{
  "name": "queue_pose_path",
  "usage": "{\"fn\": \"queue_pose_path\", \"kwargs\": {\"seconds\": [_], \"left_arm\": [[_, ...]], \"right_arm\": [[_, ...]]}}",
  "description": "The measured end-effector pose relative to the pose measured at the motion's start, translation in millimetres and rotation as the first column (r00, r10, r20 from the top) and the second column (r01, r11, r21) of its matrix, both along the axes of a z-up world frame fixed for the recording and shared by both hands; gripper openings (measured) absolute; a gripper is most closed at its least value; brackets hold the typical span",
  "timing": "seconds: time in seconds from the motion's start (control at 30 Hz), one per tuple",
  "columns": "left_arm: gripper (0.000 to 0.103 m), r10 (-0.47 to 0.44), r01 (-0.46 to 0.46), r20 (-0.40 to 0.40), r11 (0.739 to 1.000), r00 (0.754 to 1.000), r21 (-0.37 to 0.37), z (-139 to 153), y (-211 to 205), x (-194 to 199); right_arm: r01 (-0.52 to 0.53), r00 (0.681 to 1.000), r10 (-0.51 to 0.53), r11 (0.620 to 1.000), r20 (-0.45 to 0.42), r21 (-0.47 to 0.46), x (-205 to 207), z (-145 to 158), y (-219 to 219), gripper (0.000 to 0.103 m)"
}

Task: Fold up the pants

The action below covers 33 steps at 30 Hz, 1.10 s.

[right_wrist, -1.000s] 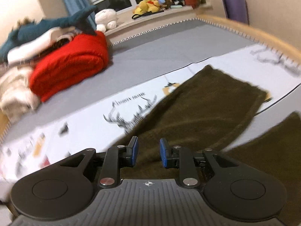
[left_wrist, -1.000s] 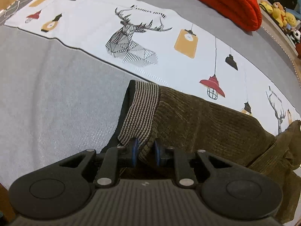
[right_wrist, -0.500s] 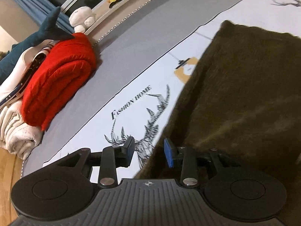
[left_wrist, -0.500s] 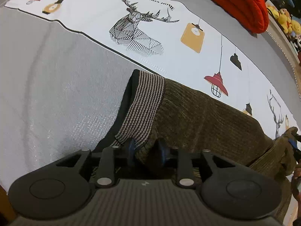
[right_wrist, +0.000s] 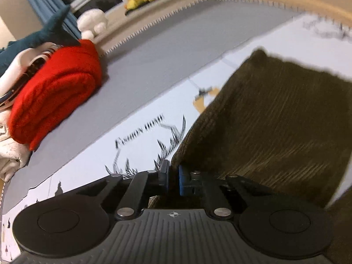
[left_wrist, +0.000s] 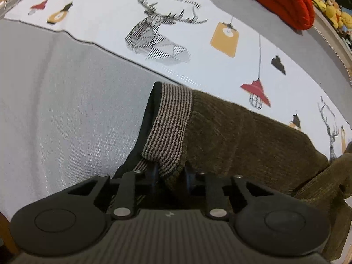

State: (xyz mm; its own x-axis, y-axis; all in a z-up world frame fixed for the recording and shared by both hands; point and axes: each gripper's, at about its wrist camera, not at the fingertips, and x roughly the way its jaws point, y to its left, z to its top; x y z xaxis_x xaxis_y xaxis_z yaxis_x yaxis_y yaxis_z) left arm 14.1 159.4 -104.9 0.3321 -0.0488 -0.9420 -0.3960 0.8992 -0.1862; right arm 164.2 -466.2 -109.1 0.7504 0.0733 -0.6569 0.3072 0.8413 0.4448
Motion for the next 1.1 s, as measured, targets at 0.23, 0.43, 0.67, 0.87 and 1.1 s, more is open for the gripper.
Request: {"fn": "queue_pose_path", "kwargs": {"seconds": [0.23,0.43,0.67,0.87,1.1], "left_arm": [[0.020,0.004,0.000,0.106,0.999,0.994,-0.033,32,9,-20],[0.019,-0.023,0.026,0.102,0.999,0.994,-0.030,41,18,-48],[0.025,-0.065,0.065,-0.002,0.997,0.998,0.043,26,15,-52],[0.033,-0.058,0.023,0.169,0.980,0.984,0.198,58,-1,-47],[0.038,-0.261,0.244,0.130,0.961,0.957,0.130,40,-47,-30]], "right_arm": [[0.018,0.995,-0.015,0.999,0.096,-0.029,-97,84,-26,0.007],[-0.022,1.000,0.021,0.998,-0.017,-0.062,-204,76,-38,0.007],[-0.318,0.843,0.217,0.939,-0.492,-0.131,-243,-12,-29,0.008],[-0.200,0.971,0.183,0.974,-0.151,-0.107,-239,44,-63,0.013],[-0.250,0.967,0.224,0.925,-0.122,-0.285,-171,36,-41,0.041]]}}
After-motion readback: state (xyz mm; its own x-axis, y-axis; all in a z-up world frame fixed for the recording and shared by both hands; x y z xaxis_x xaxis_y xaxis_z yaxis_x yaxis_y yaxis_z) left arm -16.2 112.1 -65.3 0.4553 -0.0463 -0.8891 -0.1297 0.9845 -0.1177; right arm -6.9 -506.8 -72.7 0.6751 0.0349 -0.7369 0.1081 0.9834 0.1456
